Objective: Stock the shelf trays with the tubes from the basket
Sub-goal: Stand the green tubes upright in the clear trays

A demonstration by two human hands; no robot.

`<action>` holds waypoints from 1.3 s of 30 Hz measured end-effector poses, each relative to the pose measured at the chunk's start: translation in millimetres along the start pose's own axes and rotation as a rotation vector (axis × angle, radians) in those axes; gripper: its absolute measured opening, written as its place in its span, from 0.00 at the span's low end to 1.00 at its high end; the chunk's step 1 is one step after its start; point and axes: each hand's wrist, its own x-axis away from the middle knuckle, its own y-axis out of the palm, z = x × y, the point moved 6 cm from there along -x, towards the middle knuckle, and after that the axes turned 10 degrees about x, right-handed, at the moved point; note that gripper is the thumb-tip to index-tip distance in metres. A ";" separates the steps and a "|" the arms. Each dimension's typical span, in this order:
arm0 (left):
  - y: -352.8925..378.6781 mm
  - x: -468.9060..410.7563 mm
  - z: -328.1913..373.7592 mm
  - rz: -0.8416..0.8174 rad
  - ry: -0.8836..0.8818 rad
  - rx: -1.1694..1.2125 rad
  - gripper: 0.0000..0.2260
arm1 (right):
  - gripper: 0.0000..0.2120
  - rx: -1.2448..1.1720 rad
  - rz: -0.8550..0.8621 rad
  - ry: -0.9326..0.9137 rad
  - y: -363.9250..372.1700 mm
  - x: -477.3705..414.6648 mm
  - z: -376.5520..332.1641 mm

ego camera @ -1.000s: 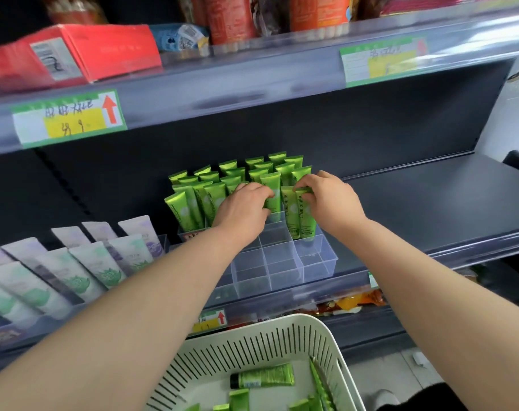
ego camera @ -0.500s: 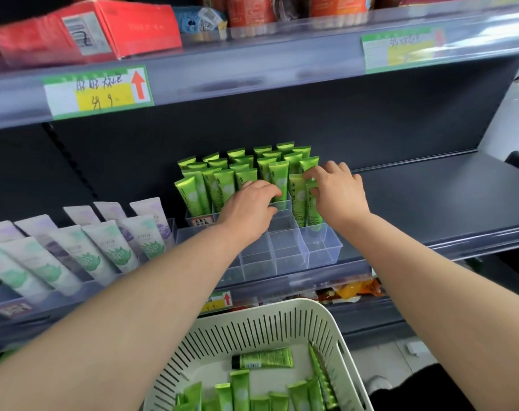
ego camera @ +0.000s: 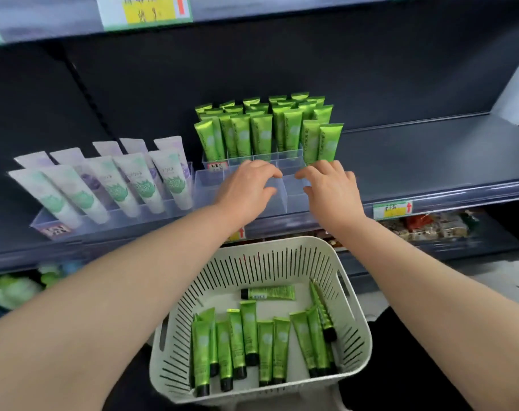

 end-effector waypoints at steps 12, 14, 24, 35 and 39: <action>66.7 105.7 -47.8 -0.153 -0.125 0.054 0.13 | 0.20 -0.022 -0.282 -0.125 93.6 108.8 -48.9; 82.3 116.4 -58.6 -0.209 -0.183 0.053 0.14 | 0.21 -0.008 -0.391 -0.127 112.8 119.3 -49.5; 164.0 153.5 -104.7 -0.527 -0.405 0.086 0.16 | 0.24 0.043 -0.901 -0.140 201.6 161.9 -53.8; 192.9 164.5 -132.2 -0.560 -0.481 0.140 0.16 | 0.23 0.198 -1.136 -0.287 249.7 195.4 -63.6; 193.8 167.3 -134.6 -0.568 -0.491 0.137 0.16 | 0.21 0.048 -1.117 -0.141 249.7 191.8 -65.0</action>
